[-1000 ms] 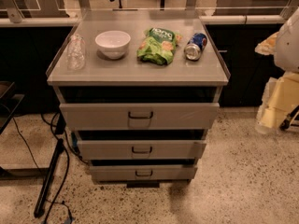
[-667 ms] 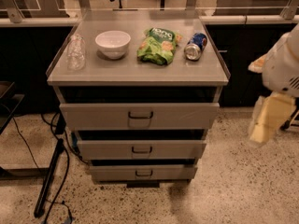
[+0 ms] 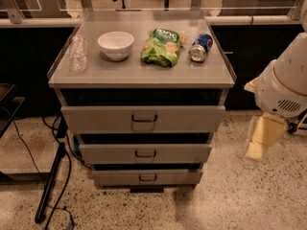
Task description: Open middle drawer
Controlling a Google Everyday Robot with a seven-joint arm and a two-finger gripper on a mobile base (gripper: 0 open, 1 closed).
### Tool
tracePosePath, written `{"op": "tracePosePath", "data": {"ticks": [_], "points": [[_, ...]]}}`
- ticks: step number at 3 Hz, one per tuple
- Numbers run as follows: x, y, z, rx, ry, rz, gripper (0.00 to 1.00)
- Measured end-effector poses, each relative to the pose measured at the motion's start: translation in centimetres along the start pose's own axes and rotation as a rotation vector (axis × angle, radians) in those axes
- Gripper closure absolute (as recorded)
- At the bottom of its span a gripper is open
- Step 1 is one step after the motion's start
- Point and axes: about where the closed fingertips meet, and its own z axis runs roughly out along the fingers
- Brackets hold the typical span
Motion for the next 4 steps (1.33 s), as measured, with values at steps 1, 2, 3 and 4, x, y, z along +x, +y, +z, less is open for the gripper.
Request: {"op": "tracePosePath", "data": {"ticks": [1,2,3,4], "points": [[0.0,0.6,0.5,-0.017,-0.014,-0.003,0.00],[0.2,2.0,3.6,-0.039,-0.008,0.001,0.00],[1.0,3.2,8.0,-0.081,0.006,0.016,0.00],[1.0,3.2,8.0,-0.081,0.006,0.016,0.00]]}}
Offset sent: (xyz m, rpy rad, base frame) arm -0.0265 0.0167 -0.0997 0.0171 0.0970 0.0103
